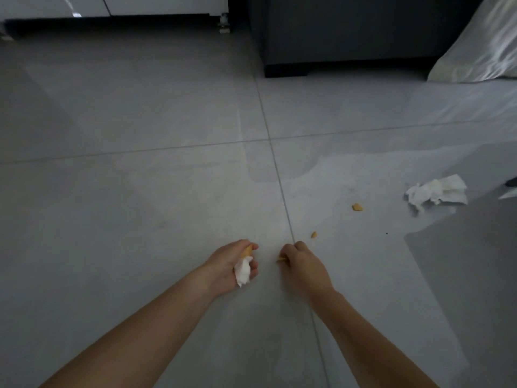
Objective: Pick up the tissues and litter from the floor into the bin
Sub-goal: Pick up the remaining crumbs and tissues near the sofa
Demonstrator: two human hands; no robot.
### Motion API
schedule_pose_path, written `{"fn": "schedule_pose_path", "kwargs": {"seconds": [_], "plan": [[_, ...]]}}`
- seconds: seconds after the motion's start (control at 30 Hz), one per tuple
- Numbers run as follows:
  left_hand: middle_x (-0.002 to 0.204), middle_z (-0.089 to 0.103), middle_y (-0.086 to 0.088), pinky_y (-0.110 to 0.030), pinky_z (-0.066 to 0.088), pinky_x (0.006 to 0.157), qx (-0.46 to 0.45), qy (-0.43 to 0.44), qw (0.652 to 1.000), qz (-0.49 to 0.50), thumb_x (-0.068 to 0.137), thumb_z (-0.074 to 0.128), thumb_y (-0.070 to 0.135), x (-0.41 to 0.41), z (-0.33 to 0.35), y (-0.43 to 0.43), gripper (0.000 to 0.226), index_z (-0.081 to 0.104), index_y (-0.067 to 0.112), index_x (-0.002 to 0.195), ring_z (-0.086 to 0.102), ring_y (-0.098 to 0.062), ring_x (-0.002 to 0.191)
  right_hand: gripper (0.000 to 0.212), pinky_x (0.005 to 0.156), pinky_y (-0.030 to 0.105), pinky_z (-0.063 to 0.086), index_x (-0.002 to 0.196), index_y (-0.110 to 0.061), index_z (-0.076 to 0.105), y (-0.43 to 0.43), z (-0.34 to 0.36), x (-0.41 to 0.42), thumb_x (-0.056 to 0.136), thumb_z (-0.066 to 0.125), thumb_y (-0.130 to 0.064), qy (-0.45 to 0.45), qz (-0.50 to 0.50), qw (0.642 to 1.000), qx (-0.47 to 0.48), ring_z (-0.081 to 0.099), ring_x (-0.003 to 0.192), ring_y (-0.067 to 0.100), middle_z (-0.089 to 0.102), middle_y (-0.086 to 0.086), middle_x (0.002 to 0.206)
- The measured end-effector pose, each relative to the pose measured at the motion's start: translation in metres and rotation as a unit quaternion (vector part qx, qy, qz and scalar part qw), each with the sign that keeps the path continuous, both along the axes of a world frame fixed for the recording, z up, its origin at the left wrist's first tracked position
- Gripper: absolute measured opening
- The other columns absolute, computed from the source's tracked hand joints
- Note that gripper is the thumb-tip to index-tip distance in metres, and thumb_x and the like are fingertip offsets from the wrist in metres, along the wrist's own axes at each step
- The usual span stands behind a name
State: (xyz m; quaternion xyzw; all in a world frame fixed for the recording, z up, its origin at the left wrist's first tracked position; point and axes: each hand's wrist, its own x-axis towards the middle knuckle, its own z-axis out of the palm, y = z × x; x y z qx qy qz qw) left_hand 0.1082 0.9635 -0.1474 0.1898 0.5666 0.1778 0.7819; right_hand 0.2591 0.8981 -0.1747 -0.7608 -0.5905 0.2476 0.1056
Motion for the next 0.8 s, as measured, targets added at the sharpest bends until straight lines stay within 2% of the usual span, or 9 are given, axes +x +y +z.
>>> {"fn": "schedule_pose_path", "kwargs": {"seconds": [0.1, 0.17, 0.23, 0.33, 0.4, 0.47, 0.57, 0.67, 0.8], "plan": [[0.065, 0.046, -0.011, -0.026, 0.045, 0.050, -0.018, -0.022, 0.999, -0.022, 0.095, 0.040, 0.024, 0.013, 0.001, -0.001, 0.031, 0.055, 0.006, 0.075, 0.050, -0.018, 0.049, 0.017, 0.072, 0.033, 0.045, 0.095, -0.015, 0.065, 0.000, 0.010, -0.004, 0.087, 0.058, -0.027, 0.061, -0.052, 0.994, 0.080, 0.060, 0.084, 0.027, 0.062, 0.010, 0.092], [0.064, 0.047, -0.010, -0.025, 0.042, 0.052, -0.020, -0.051, 0.998, -0.024, 0.096, 0.038, 0.032, 0.023, 0.001, 0.001, 0.038, 0.052, 0.008, 0.071, 0.048, -0.019, 0.053, 0.018, 0.066, 0.035, 0.048, 0.098, -0.021, 0.066, -0.002, 0.019, -0.010, 0.088, 0.055, -0.031, 0.037, 0.006, 0.992, 0.120, 0.061, 0.082, 0.025, 0.063, 0.006, 0.091], [0.056, 0.049, -0.007, -0.019, 0.041, 0.044, -0.004, -0.047, 0.999, -0.025, 0.096, 0.042, 0.030, 0.034, 0.000, 0.002, 0.035, 0.052, 0.010, 0.070, 0.050, -0.015, 0.047, 0.019, 0.060, 0.035, 0.047, 0.095, -0.022, 0.066, -0.003, 0.025, -0.012, 0.088, 0.051, -0.032, 0.033, 0.039, 0.989, 0.136, 0.060, 0.077, 0.026, 0.063, 0.006, 0.086], [0.045, 0.050, -0.004, -0.011, 0.032, 0.032, 0.017, -0.018, 1.000, -0.006, 0.095, 0.047, 0.019, 0.045, -0.006, 0.001, 0.027, 0.054, 0.006, 0.072, 0.048, -0.009, 0.033, 0.018, 0.062, 0.027, 0.041, 0.082, -0.016, 0.068, 0.013, 0.026, 0.016, 0.088, 0.056, -0.027, 0.113, -0.148, 0.969, 0.165, 0.059, 0.069, 0.020, 0.065, 0.006, 0.076], [0.052, 0.045, -0.005, -0.009, 0.028, 0.030, 0.008, -0.018, 1.000, -0.016, 0.095, 0.046, 0.020, 0.050, -0.009, 0.000, 0.026, 0.053, 0.006, 0.075, 0.044, -0.007, 0.030, 0.019, 0.074, 0.030, 0.046, 0.102, -0.015, 0.066, 0.019, 0.019, 0.044, 0.088, 0.056, -0.024, 0.087, -0.213, 0.966, 0.118, 0.062, 0.083, 0.024, 0.063, 0.009, 0.099], [0.059, 0.042, -0.005, -0.009, 0.029, 0.030, -0.016, -0.024, 0.999, -0.034, 0.096, 0.043, 0.025, 0.054, -0.010, 0.000, 0.027, 0.052, 0.007, 0.077, 0.043, -0.006, 0.030, 0.023, 0.079, 0.037, 0.050, 0.108, -0.014, 0.061, 0.018, 0.008, 0.061, 0.087, 0.054, -0.022, 0.033, -0.174, 0.983, 0.043, 0.060, 0.092, 0.031, 0.053, 0.010, 0.111], [0.061, 0.043, -0.004, -0.011, 0.032, 0.033, -0.042, -0.029, 0.998, -0.047, 0.095, 0.043, 0.032, 0.059, -0.010, 0.000, 0.030, 0.054, 0.010, 0.078, 0.044, -0.008, 0.032, 0.016, 0.070, 0.040, 0.051, 0.093, -0.007, 0.060, 0.015, -0.003, 0.065, 0.088, 0.051, -0.020, -0.026, -0.113, 0.993, 0.033, 0.058, 0.087, 0.034, 0.054, 0.012, 0.101], [0.064, 0.047, -0.005, -0.012, 0.036, 0.035, -0.045, -0.027, 0.997, -0.052, 0.096, 0.042, 0.033, 0.065, -0.008, 0.002, 0.031, 0.054, 0.010, 0.079, 0.047, -0.010, 0.035, 0.017, 0.071, 0.038, 0.050, 0.091, -0.010, 0.058, 0.019, -0.005, 0.065, 0.088, 0.054, -0.027, -0.018, -0.126, 0.992, 0.016, 0.058, 0.087, 0.030, 0.057, 0.010, 0.099], [0.066, 0.051, -0.007, -0.016, 0.040, 0.038, -0.028, -0.022, 0.998, -0.049, 0.095, 0.041, 0.023, 0.079, -0.005, 0.007, 0.028, 0.054, 0.008, 0.076, 0.048, -0.013, 0.045, 0.015, 0.069, 0.029, 0.046, 0.088, -0.013, 0.063, 0.022, 0.004, 0.064, 0.081, 0.063, -0.027, 0.086, -0.167, 0.982, 0.029, 0.060, 0.083, 0.021, 0.065, 0.006, 0.091]]}}
